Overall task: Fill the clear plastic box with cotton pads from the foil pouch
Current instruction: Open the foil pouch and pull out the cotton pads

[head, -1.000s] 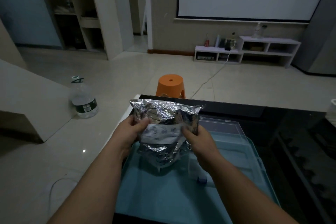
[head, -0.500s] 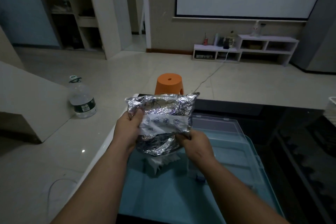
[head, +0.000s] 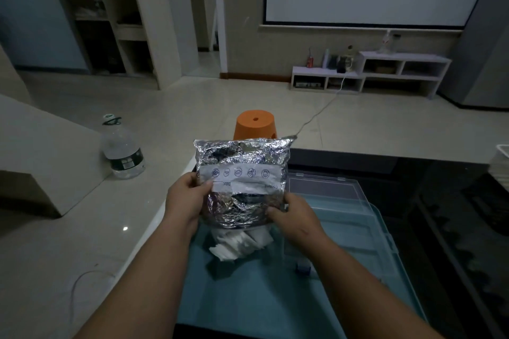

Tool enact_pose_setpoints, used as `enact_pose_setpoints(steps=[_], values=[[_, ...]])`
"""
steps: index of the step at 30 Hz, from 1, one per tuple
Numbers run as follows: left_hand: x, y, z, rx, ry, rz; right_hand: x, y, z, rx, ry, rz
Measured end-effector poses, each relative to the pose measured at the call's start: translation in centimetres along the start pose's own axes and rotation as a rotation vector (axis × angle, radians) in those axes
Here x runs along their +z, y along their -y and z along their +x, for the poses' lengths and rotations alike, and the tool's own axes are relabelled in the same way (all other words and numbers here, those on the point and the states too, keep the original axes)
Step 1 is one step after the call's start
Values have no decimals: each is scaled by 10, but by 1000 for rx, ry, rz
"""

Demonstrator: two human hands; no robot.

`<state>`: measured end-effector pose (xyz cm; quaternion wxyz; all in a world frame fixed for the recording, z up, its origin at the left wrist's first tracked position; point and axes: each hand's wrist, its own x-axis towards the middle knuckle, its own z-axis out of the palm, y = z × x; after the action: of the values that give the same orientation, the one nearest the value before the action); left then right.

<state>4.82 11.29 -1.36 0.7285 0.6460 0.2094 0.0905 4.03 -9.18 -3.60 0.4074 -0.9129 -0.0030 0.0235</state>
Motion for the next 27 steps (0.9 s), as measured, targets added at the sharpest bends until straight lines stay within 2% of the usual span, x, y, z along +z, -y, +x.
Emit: enact_pose_setpoints(steps=[3, 5, 8, 11, 14, 17, 22, 24, 27], values=[[2, 3, 1, 32, -24, -25, -1, -3, 0, 23, -49, -94], [3, 2, 1, 64, -15, -47, -1, -5, 0, 42, -34, -44], [4, -2, 2, 46, -5, -77, -3, -6, -2, 44, -103, 42], [2, 2, 5, 44, -15, 199, -6, -4, -5, 47, -106, 163], [1, 7, 5, 3, 16, 266, -6, -3, -5, 6, -33, 118], [0, 9, 4, 80, 50, 457, -7, -2, -6, 12, -14, 109], [1, 1, -3, 231, 82, 676, -11, -2, -7, -82, -106, 1], [4, -7, -10, 292, 132, 739, -14, 1, -10, -114, -100, -15], [9, -15, -21, 347, 310, 857, -17, 5, -15, -122, -47, -48]])
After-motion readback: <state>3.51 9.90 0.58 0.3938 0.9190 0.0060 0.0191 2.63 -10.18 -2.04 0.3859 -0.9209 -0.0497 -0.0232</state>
